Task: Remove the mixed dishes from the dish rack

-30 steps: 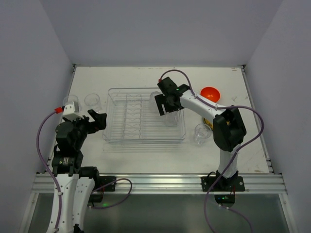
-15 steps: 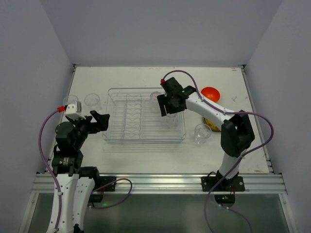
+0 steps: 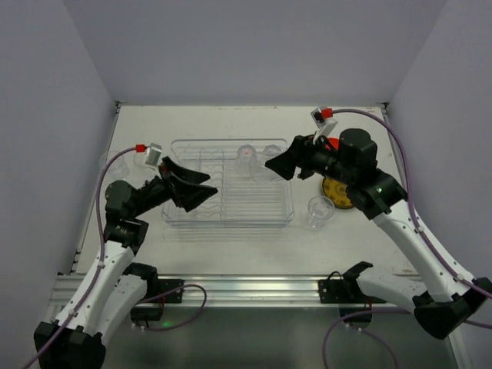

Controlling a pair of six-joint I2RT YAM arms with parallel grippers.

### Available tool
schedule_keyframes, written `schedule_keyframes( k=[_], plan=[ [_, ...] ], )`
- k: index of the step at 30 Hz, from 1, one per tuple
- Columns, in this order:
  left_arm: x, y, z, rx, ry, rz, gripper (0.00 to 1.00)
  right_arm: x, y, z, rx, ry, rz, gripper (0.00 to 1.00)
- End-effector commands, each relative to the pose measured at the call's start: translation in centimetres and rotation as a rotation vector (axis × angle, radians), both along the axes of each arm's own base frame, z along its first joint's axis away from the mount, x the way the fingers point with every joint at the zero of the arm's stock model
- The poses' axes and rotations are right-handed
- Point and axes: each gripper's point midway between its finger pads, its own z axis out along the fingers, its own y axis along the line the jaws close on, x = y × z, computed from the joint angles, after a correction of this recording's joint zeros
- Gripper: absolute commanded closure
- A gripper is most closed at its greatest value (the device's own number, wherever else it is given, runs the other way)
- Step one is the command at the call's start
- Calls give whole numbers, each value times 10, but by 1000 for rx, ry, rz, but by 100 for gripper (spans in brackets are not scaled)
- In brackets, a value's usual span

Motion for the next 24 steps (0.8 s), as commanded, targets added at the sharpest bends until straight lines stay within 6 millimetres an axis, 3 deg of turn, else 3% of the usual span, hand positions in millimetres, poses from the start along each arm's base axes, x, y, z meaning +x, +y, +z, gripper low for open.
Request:
schedule_keyframes(
  k=[1, 3, 6, 11, 16, 20, 21, 23, 24],
  plan=[
    [-55, -35, 76, -140, -244, -247, 0, -23, 13, 37, 183, -85, 112, 100],
    [-69, -46, 90, -187, -290, -296, 0, -45, 12, 53, 248, -145, 187, 100],
    [-73, -57, 93, -223, -283, -337, 0, -68, 8, 68, 305, -210, 250, 100],
    [-82, -69, 100, -271, -286, -376, 0, -87, 4, 78, 343, -259, 298, 100],
    [-88, -87, 100, -297, -251, -422, 2, -93, 7, 76, 371, -254, 338, 100],
    [-95, -101, 109, -342, -249, -461, 22, -90, 15, 72, 385, -244, 382, 100],
    [-98, -107, 108, -348, -240, -480, 32, -88, 15, 71, 381, -254, 375, 100],
    [-99, -111, 110, -354, -238, -489, 35, -85, 14, 70, 378, -264, 355, 100],
    [-100, -115, 109, -354, -231, -494, 41, -84, 14, 69, 378, -268, 354, 100]
  ],
)
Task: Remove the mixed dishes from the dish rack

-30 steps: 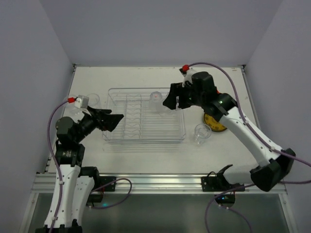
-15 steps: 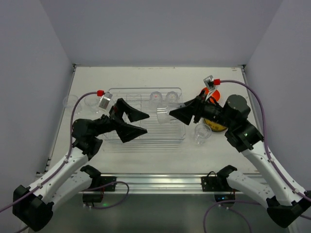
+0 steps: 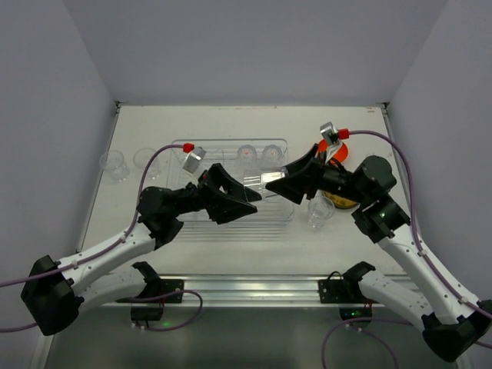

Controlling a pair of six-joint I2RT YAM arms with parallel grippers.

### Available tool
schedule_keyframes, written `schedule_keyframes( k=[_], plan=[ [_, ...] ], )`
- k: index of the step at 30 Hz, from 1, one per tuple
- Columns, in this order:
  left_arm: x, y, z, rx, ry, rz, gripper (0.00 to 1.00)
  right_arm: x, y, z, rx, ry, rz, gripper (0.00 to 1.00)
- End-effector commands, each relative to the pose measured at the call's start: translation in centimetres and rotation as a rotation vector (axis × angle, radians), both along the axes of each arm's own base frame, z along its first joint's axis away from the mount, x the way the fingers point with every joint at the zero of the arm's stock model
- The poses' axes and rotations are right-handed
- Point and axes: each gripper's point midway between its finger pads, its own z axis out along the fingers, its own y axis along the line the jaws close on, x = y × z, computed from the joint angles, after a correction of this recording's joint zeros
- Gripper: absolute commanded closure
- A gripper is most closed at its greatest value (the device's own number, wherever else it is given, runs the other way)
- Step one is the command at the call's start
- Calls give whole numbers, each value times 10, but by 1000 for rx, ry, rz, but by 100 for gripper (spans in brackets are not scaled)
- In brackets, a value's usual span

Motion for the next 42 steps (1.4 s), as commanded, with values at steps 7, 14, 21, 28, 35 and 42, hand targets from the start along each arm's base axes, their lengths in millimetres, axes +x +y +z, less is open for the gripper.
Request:
schedule_keyframes(
  k=[7, 14, 21, 28, 35, 42],
  plan=[
    [13, -5, 29, -79, -64, 97, 100, -10, -2, 14, 49, -110, 34, 99],
    [108, 28, 12, 264, 22, 682, 100, 48, -52, -19, -121, -17, -441, 1],
    [167, 220, -121, 1100, 486, 1322, 100, 96, -116, -78, -474, 47, -821, 1],
    [147, 350, -161, 1301, 811, 1465, 100, 100, -122, -95, -535, 74, -847, 1],
    [179, 366, -225, 1430, 1068, 1261, 100, 88, -121, -84, -481, 42, -821, 1],
    [200, 398, -266, 1519, 1243, 1185, 100, 82, -112, -78, -446, 22, -766, 1]
  ],
)
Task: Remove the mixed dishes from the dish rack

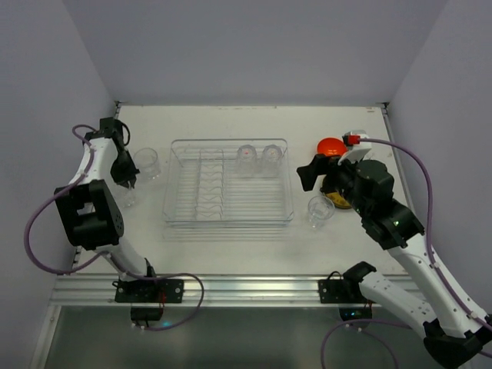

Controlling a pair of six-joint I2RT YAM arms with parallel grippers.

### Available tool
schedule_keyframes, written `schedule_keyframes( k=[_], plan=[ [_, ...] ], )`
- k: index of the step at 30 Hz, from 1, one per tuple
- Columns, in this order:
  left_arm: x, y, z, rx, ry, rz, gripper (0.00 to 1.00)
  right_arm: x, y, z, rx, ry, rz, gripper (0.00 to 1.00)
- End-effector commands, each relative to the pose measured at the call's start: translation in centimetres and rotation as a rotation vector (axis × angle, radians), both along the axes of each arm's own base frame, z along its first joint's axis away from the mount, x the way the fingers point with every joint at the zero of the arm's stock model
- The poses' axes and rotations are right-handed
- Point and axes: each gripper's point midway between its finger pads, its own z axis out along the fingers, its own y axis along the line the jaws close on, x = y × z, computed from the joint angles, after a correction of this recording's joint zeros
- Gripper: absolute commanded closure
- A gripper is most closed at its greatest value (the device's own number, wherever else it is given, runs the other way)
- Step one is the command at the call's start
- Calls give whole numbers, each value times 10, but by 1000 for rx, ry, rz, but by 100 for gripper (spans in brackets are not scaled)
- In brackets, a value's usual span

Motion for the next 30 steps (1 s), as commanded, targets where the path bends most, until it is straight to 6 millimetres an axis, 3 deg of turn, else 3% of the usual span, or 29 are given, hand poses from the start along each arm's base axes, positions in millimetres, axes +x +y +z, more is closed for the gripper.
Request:
schedule_keyframes(
  k=[1, 9, 12, 15, 18, 21, 23, 24, 25, 27, 28, 29, 30],
  plan=[
    [10, 17, 8, 5, 13, -10, 100, -3, 8, 8, 20, -38, 53, 1],
    [13, 36, -17, 38, 104, 22, 100, -6, 12, 10, 32, -42, 76, 1],
    [17, 34, -19, 22, 90, 20, 83, -7, 12, 10, 32, -43, 79, 1],
    [19, 37, -14, 25, 69, 26, 61, -6, 13, 8, 28, -35, 82, 1],
    [23, 36, -3, 13, 32, 34, 46, -5, 15, 5, 23, -26, 82, 1],
    [28, 32, 21, -1, -45, 28, 26, -3, 16, 1, 12, -12, 83, 1],
    [27, 25, 50, -3, -142, 16, 16, -3, 18, -2, 3, -10, 91, 1],
    [26, 18, 60, -24, -181, 0, 0, -1, 20, -5, -2, -5, 94, 1],
    [22, 15, 86, -6, -269, -7, 0, -1, 21, -7, -9, -3, 104, 1],
    [11, 8, 105, 9, -335, -20, 0, 1, 23, -10, -17, 7, 104, 1],
    [3, 4, 130, 35, -424, -30, 0, 4, 24, -15, -24, 29, 103, 1],
    [-2, -2, 141, 43, -467, -43, 0, 4, 27, -17, -26, 40, 113, 1],
    [-11, -18, 162, 50, -555, -85, 0, 5, 31, -18, -25, 47, 128, 1]
  ],
)
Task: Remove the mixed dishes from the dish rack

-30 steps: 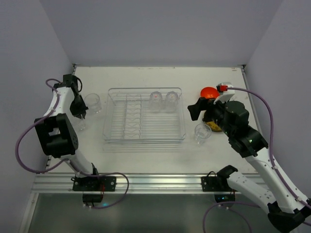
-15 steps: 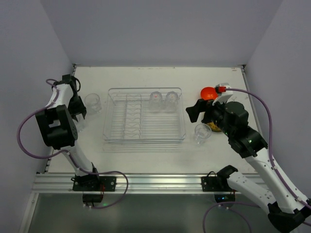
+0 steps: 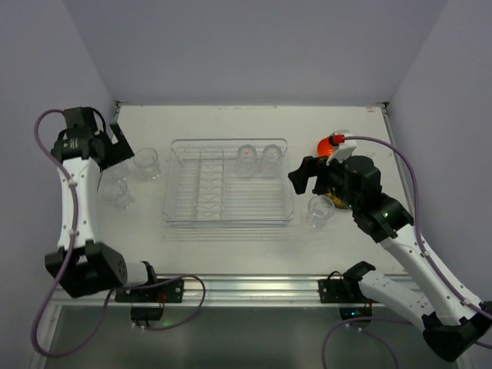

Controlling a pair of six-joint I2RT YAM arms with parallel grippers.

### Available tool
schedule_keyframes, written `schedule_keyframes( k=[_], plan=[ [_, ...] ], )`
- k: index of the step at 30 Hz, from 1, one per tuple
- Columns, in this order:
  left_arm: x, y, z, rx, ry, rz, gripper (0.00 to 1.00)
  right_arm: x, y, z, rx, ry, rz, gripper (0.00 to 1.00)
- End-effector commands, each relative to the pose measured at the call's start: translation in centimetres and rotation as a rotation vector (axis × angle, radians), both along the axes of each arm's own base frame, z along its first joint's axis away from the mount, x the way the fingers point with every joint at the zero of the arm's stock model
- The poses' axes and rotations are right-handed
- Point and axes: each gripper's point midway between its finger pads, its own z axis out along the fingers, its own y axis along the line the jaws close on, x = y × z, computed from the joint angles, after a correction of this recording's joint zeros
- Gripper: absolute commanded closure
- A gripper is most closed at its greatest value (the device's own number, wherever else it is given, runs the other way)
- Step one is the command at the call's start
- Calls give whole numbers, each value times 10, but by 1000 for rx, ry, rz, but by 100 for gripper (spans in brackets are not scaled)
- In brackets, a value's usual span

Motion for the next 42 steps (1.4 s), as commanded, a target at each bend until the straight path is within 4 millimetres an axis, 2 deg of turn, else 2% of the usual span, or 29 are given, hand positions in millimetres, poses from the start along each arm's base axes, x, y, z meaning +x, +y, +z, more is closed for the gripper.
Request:
schedule_keyframes(
  k=[1, 3, 4, 6, 7, 8, 9, 10, 11, 12, 13, 14, 15, 16, 17, 18, 19, 20, 21, 23, 25, 26, 32, 38, 42],
  plan=[
    [-23, -41, 64, 20, -262, -125, 0, 9, 17, -5, -7, 15, 59, 1],
    [-40, -72, 84, 10, -419, -217, 0, 7, 36, -10, 11, 60, 147, 1],
    [-44, -80, 87, 3, -472, -245, 0, 13, 43, -25, -7, 118, 155, 1],
    [-59, -98, 81, -6, -583, -336, 0, 22, 45, -33, -33, 170, 126, 1],
    [-61, -101, 75, -8, -611, -354, 0, 31, 48, -48, -67, 217, 103, 2],
    [-65, -111, 71, -31, -644, -395, 0, 36, 45, -55, -101, 239, 63, 2],
    [-70, -118, 83, -23, -745, -423, 0, 44, 49, -48, -108, 226, 47, 3],
    [-70, -120, 57, -44, -726, -428, 0, 50, 50, -51, -122, 229, 28, 7],
    [-73, -124, 54, -63, -745, -427, 0, 63, 56, -56, -141, 238, 12, 10],
    [-78, -126, 60, -60, -794, -437, 0, 73, 56, -59, -162, 233, -12, 12],
    [-80, -129, 52, -74, -790, -444, 0, 81, 58, -61, -176, 236, -20, 16],
    [-82, -130, 55, -77, -808, -447, 0, 90, 62, -51, -180, 229, -27, 19],
    [-87, -131, 61, -67, -839, -451, 0, 101, 65, -69, -228, 264, -43, 20],
    [-89, -130, 64, -58, -852, -454, 0, 108, 67, -69, -242, 266, -53, 20],
    [-90, -130, 64, -51, -859, -451, 0, 118, 70, -58, -244, 251, -65, 20],
    [-92, -130, 65, -53, -871, -451, 0, 128, 73, -75, -285, 285, -79, 20],
    [-91, -132, 63, -62, -875, -452, 0, 136, 72, -77, -308, 290, -104, 20],
    [-92, -135, 61, -74, -877, -465, 0, 145, 74, -67, -314, 283, -116, 20],
    [-92, -136, 62, -74, -878, -470, 0, 153, 75, -87, -359, 321, -129, 20],
    [-93, -138, 61, -77, -878, -472, 0, 165, 80, -86, -368, 321, -120, 20],
    [-94, -141, 61, -83, -879, -487, 0, 175, 78, -100, -406, 342, -136, 20],
    [-94, -141, 62, -82, -884, -488, 0, 179, 77, -98, -405, 347, -139, 20],
    [-94, -144, 62, -88, -885, -502, 0, 187, 68, -126, -471, 403, -131, 19],
    [-93, -148, 59, -101, -874, -521, 0, 190, 59, -145, -520, 429, -110, 19],
    [-93, -149, 59, -101, -874, -525, 0, 192, 65, -157, -524, 451, -58, 19]
  ],
)
